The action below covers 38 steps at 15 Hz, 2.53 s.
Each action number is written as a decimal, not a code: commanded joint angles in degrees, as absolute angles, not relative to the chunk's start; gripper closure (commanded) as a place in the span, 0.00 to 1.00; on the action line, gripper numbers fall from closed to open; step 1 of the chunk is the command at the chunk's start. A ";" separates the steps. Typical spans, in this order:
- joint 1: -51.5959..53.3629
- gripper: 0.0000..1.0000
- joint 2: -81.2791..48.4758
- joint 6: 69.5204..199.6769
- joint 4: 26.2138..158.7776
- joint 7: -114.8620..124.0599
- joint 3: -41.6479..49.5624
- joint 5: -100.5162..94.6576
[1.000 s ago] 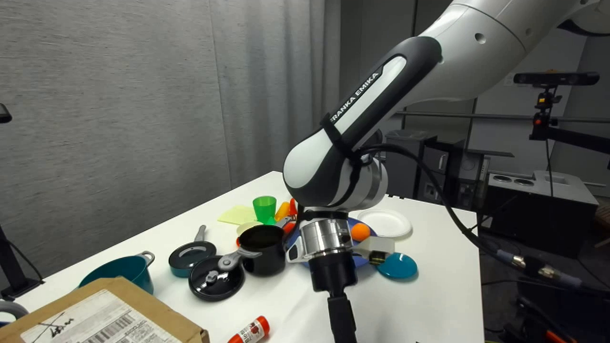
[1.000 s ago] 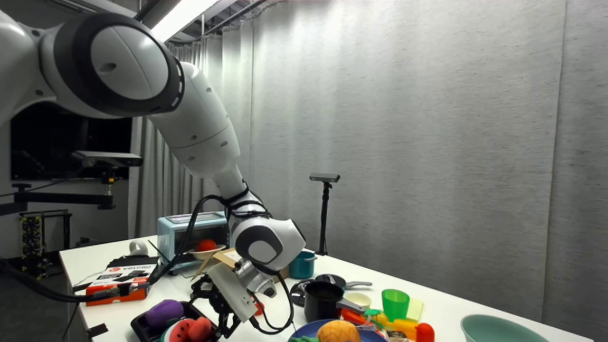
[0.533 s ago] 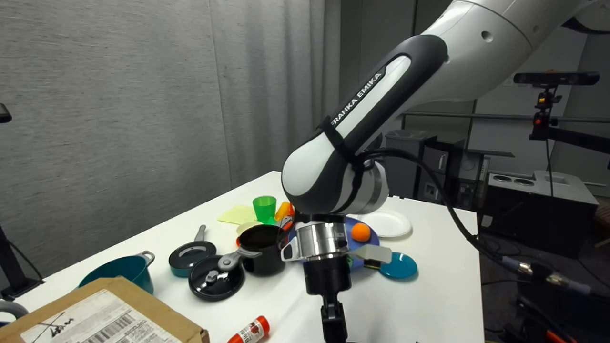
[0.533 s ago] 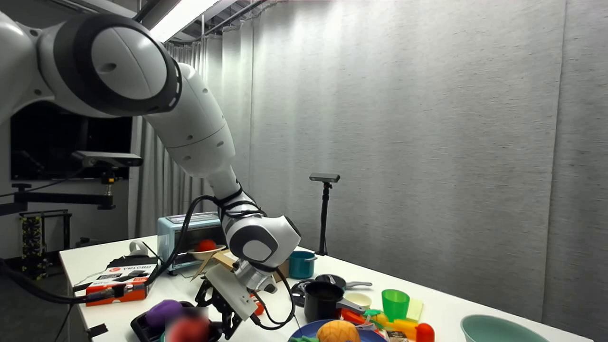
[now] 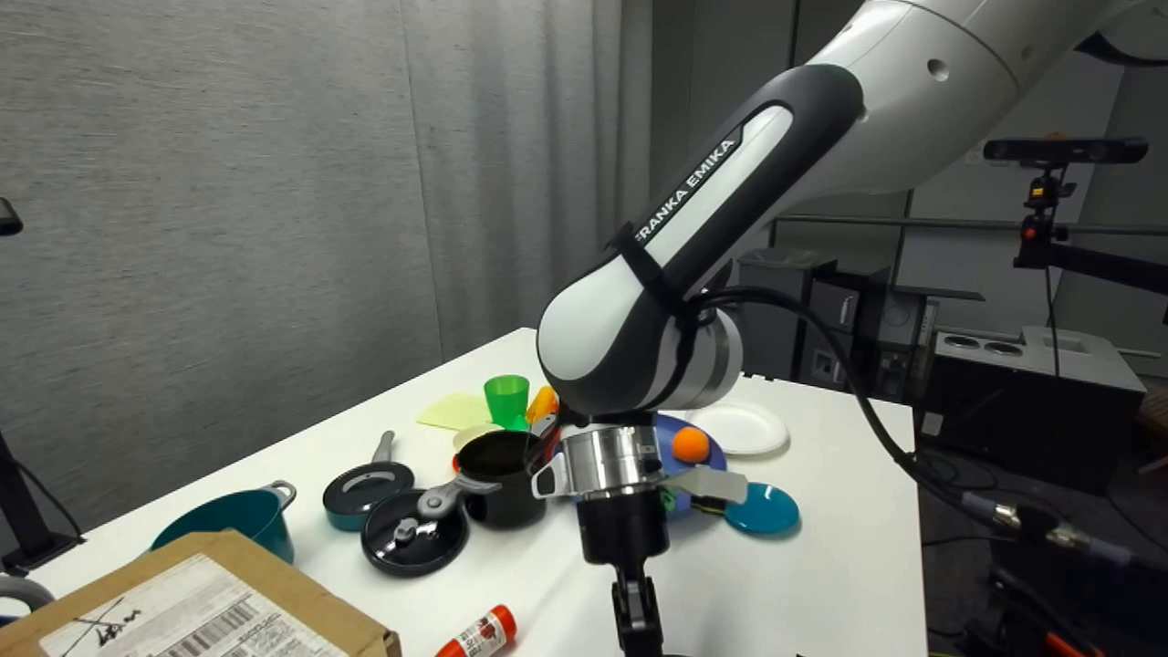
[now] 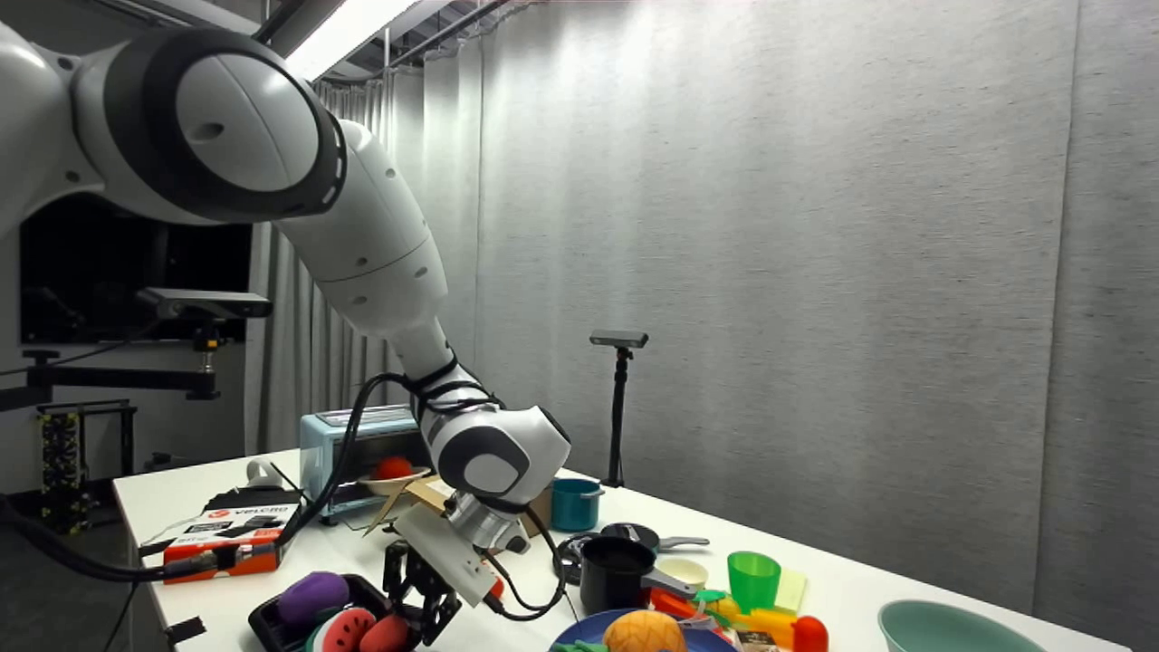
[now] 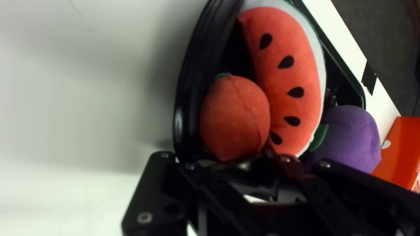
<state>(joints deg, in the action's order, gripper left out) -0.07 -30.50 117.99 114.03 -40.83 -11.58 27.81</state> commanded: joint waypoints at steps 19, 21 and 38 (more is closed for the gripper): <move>7.20 0.14 -25.69 112.18 115.55 -10.45 -9.44 5.23; 6.96 0.01 -25.55 113.40 116.30 -11.96 -9.62 5.27; 5.64 0.00 -24.28 108.64 117.50 -15.21 -10.45 6.94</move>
<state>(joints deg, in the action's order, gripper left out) 5.83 -26.09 110.07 116.84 -13.65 -9.74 6.22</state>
